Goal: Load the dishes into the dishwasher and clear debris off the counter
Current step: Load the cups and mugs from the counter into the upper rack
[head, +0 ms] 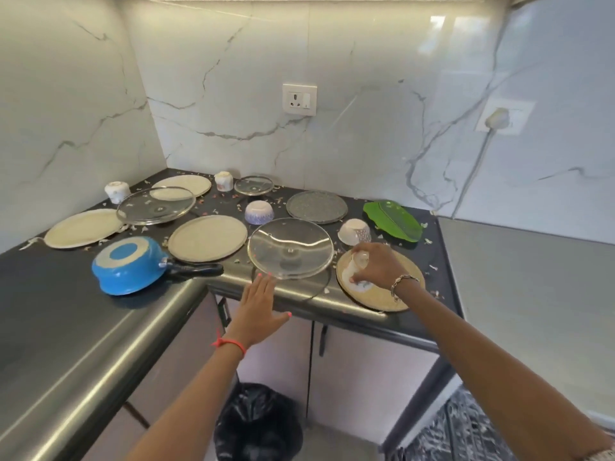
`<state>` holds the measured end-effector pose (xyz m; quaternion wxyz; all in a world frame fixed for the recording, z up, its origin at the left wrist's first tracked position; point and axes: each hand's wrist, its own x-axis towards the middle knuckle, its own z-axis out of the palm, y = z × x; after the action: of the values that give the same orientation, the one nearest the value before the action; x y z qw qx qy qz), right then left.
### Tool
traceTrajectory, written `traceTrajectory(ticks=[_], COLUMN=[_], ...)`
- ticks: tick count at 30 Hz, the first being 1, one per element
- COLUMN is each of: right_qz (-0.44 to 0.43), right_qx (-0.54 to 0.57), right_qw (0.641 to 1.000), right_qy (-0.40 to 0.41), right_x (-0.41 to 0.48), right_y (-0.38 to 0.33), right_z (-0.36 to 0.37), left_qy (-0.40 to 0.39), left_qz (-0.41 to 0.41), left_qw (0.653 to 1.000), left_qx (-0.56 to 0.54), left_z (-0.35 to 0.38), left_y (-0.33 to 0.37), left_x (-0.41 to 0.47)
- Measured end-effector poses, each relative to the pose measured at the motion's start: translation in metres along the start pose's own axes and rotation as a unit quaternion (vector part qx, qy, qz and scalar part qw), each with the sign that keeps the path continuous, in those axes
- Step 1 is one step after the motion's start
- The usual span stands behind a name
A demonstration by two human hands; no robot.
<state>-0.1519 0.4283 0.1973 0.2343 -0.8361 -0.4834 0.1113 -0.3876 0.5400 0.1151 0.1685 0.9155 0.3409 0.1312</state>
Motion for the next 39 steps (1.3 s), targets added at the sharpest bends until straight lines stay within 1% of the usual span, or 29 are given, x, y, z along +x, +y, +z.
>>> traceTrajectory(ticks=[4, 7, 9, 14, 19, 23, 26, 30, 36, 39], right_qz=[0.01, 0.02, 0.03, 0.071, 0.12, 0.167, 0.201, 0.237, 0.266, 0.271], right_qx=[-0.006, 0.009, 0.012, -0.001, -0.017, 0.004, 0.02, 0.023, 0.03, 0.038], right_qw=[1.0, 1.0, 0.999, 0.996, 0.989, 0.982, 0.977, 0.969, 0.962, 0.958], right_qy=[-0.01, -0.016, -0.021, -0.058, -0.081, -0.086, -0.075, -0.06, -0.058, -0.08], right_x=[-0.069, -0.13, -0.173, -0.272, -0.349, -0.392, -0.415, -0.438, -0.437, -0.425], right_y=[0.005, 0.009, 0.015, 0.034, 0.063, 0.096, 0.122, 0.169, 0.247, 0.29], right_z=[0.017, 0.028, 0.034, 0.041, 0.043, 0.046, 0.044, 0.035, 0.022, 0.019], left_qy=[-0.028, -0.039, -0.06, -0.104, -0.142, -0.175, -0.21, -0.242, -0.267, -0.265], left_qz=[0.004, 0.009, 0.016, 0.036, 0.069, 0.084, 0.101, 0.132, 0.14, 0.12], left_qw=[1.0, 0.999, 0.998, 0.994, 0.987, 0.981, 0.972, 0.961, 0.953, 0.957], left_qx=[-0.001, -0.007, -0.009, -0.017, -0.032, -0.025, -0.008, -0.012, -0.005, -0.011], left_z=[0.017, 0.033, 0.045, 0.076, 0.102, 0.126, 0.145, 0.174, 0.216, 0.242], left_y=[0.023, 0.043, 0.058, 0.097, 0.136, 0.162, 0.183, 0.218, 0.265, 0.286], left_x=[-0.06, -0.11, -0.147, -0.227, -0.274, -0.295, -0.302, -0.301, -0.283, -0.266])
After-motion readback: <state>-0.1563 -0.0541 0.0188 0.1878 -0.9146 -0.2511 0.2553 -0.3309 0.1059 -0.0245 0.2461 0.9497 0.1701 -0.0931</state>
